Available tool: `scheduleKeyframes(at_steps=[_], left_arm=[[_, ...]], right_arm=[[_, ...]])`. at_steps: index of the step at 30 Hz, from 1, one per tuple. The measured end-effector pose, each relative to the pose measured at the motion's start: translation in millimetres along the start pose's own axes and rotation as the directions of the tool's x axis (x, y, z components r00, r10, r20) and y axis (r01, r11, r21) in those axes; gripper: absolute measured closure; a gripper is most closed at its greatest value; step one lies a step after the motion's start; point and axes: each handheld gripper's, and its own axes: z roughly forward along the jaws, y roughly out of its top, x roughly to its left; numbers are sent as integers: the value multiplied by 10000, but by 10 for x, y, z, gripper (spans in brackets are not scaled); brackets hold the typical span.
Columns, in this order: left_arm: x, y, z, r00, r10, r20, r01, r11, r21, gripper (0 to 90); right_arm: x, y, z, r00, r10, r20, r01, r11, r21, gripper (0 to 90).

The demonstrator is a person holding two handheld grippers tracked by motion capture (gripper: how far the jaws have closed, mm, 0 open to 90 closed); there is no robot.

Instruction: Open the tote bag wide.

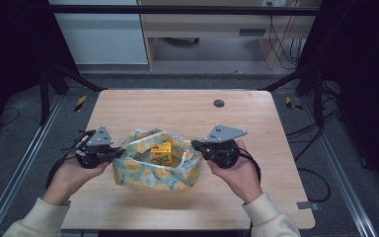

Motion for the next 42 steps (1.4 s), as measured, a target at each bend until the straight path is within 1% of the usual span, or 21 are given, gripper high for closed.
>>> scheduleKeyframes(at_steps=[3,7,10,11,18,22,24,25,26,27,29,30,32,37,39,42], left_arm=[[-68,-36,-5,9998,116,138,-116,9999,19,891],[-155,-84,-32,9995,186,257,-186,9998,-27,892],[-237,-116,-67,9991,305,301,-301,9995,-136,892],[-254,-128,-69,9989,304,349,-298,9994,-166,892],[-309,-204,4,9977,272,615,-279,9995,113,894],[-309,-234,22,9974,237,688,-252,9995,211,894],[-305,-276,67,9967,190,794,-216,9992,327,894],[-302,-310,107,9969,69,783,-97,9993,358,894],[-302,-310,107,9969,69,783,-97,9993,358,893],[-284,-383,182,9965,-108,827,68,9988,480,894],[-282,-442,230,9956,-309,882,267,9984,492,894],[-282,-463,241,9948,-359,948,312,9983,500,894],[-291,-496,262,9945,-439,956,396,9981,469,894],[-324,-550,338,9945,-379,980,313,9972,684,893],[-337,-575,373,9940,-333,1041,252,9966,785,893],[-350,-609,418,9936,-362,1071,264,9955,915,891]], right_arm=[[31,-75,-72,10000,-79,-3,79,10000,-27,900],[62,-191,-152,10000,-9,42,9,10000,-44,900],[88,-276,-218,9993,15,383,-10,9999,-121,900],[89,-305,-236,9992,64,393,-58,9999,-155,900],[90,-496,-257,9988,389,309,-390,9992,21,900],[89,-568,-230,9984,495,255,-500,9986,188,900],[90,-609,-202,9984,507,254,-515,9982,323,900],[90,-635,-180,9982,503,340,-518,9976,455,900],[88,-664,-155,9979,515,396,-538,9969,576,900],[86,-693,-130,9978,558,357,-580,9962,649,900],[84,-740,-92,9976,604,336,-628,9953,742,900],[85,-755,-78,9976,615,328,-639,9949,786,900],[85,-780,-53,9974,655,308,-679,9942,839,900],[104,-835,6,9976,663,191,-679,9920,1064,900],[117,-867,21,9973,725,153,-738,9905,1160,900],[126,-929,43,9966,815,108,-822,9874,1351,900]])
